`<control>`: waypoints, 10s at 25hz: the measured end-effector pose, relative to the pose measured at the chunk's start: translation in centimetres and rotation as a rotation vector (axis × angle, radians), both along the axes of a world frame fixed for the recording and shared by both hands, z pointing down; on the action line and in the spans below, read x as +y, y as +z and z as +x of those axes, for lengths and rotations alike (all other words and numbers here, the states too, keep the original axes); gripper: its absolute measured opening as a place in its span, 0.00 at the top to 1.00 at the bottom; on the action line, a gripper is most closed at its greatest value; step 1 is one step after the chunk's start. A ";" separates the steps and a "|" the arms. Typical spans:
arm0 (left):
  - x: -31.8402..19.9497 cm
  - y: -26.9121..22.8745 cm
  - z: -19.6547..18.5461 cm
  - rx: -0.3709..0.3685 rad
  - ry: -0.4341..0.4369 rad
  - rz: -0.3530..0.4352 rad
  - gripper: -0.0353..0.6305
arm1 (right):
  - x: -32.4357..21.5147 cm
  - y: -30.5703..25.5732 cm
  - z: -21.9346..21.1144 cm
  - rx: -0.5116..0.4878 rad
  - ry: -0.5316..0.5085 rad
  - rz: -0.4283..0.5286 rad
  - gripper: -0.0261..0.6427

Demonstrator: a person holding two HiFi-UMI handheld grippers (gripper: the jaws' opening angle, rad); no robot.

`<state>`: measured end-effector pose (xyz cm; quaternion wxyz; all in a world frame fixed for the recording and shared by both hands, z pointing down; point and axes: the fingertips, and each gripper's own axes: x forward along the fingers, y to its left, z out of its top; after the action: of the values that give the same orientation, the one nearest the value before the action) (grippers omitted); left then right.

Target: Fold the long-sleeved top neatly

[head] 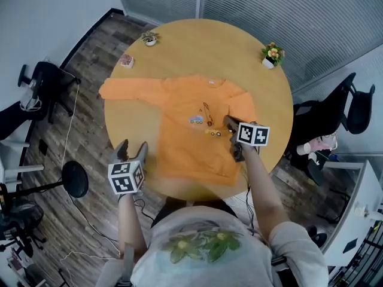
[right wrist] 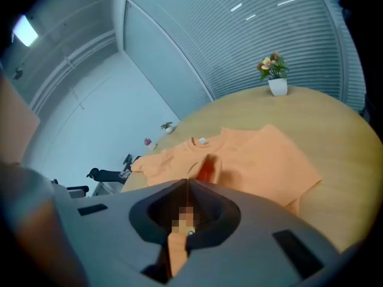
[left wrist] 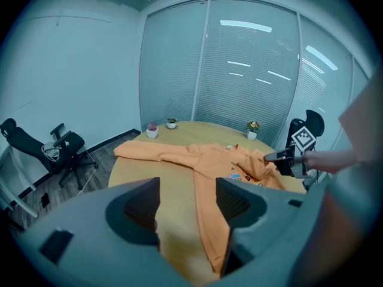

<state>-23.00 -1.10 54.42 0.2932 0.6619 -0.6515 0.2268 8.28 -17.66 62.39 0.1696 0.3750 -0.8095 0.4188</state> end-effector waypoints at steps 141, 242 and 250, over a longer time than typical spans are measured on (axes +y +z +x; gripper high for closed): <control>-15.9 -6.3 21.4 -0.594 0.529 0.294 0.87 | 10.6 -5.6 6.9 0.006 0.164 0.072 0.80; 12.2 13.9 8.0 0.036 0.507 -0.496 0.91 | 28.0 5.1 10.1 0.251 0.066 -0.249 0.90; 8.7 10.0 7.6 -0.004 0.499 -0.358 0.91 | 24.8 0.0 10.0 0.210 0.096 -0.122 0.90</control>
<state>-15.35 7.61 64.41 0.3389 0.7390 -0.4190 0.4043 18.30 7.11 62.38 0.2556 0.4441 -0.7413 0.4335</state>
